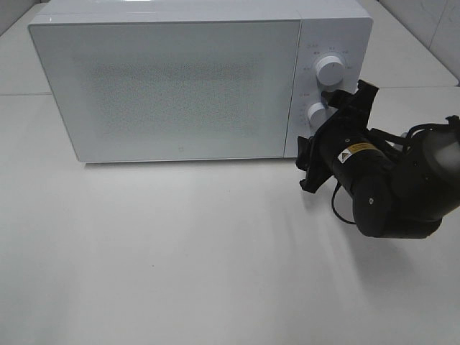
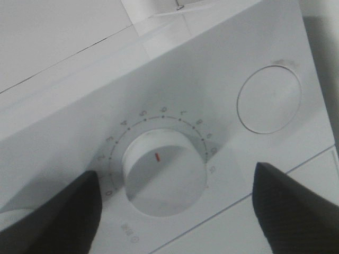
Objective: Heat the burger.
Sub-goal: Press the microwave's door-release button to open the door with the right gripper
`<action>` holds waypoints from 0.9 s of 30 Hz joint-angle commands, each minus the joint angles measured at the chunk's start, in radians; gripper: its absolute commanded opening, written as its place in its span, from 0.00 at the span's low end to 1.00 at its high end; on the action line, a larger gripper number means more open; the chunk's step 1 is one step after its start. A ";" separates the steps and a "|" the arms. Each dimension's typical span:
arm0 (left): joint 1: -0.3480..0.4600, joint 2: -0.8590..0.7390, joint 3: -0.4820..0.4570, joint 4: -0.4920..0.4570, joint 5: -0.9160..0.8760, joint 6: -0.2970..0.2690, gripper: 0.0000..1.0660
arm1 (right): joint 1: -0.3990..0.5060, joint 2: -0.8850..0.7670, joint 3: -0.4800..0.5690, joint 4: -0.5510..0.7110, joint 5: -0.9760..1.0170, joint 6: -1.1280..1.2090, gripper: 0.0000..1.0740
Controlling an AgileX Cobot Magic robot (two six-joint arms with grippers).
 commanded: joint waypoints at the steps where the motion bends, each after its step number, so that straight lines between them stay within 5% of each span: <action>1: 0.002 -0.016 0.002 -0.003 -0.001 -0.002 0.96 | -0.006 -0.012 -0.008 0.001 -0.211 -0.005 0.73; 27: 0.002 -0.016 0.002 -0.003 -0.001 -0.002 0.96 | 0.006 -0.220 0.251 -0.004 -0.231 -0.104 0.71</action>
